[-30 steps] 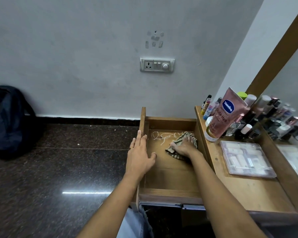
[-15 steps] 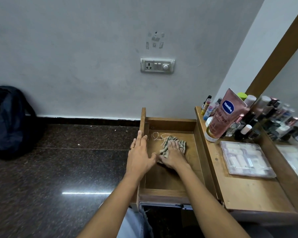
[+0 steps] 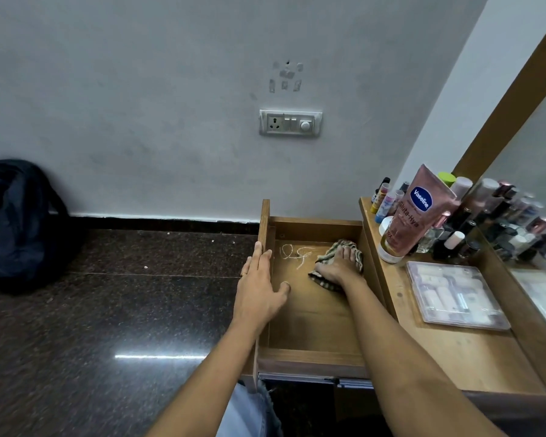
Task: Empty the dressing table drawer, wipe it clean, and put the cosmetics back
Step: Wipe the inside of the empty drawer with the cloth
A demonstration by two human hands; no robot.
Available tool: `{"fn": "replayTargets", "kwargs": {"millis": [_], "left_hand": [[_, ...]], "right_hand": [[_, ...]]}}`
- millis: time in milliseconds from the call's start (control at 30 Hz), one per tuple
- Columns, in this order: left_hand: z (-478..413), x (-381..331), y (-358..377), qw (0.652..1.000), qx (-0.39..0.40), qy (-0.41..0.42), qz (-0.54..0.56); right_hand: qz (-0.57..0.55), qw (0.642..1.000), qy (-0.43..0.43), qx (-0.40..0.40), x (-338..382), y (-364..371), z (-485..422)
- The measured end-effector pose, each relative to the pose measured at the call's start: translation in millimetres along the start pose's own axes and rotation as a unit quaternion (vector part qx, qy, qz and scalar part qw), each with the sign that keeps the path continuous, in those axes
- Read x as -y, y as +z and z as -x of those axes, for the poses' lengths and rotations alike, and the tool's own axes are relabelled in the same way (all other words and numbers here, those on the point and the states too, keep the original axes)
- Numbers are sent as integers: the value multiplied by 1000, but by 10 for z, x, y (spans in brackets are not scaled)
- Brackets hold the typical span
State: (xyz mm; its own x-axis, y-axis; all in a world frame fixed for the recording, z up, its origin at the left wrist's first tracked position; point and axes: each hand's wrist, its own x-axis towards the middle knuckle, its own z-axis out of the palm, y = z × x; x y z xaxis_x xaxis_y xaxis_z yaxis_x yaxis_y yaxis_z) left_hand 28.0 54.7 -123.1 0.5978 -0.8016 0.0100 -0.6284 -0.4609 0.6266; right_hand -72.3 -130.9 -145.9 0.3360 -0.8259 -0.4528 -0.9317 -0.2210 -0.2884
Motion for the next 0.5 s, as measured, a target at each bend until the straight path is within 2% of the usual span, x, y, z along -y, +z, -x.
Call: {"fn": "replayTargets", "kwargs": {"millis": [133, 233, 500], "left_hand": [[-10, -9, 6, 1000, 1, -5, -3], [-22, -17, 10, 1000, 4, -9, -12], [5, -27, -5, 1000, -3, -3, -13]], "right_hand": [[33, 999, 2, -25, 93, 45, -38], [70, 994, -66, -57, 172, 248, 55], [84, 976, -200, 6, 301, 521, 440]]}}
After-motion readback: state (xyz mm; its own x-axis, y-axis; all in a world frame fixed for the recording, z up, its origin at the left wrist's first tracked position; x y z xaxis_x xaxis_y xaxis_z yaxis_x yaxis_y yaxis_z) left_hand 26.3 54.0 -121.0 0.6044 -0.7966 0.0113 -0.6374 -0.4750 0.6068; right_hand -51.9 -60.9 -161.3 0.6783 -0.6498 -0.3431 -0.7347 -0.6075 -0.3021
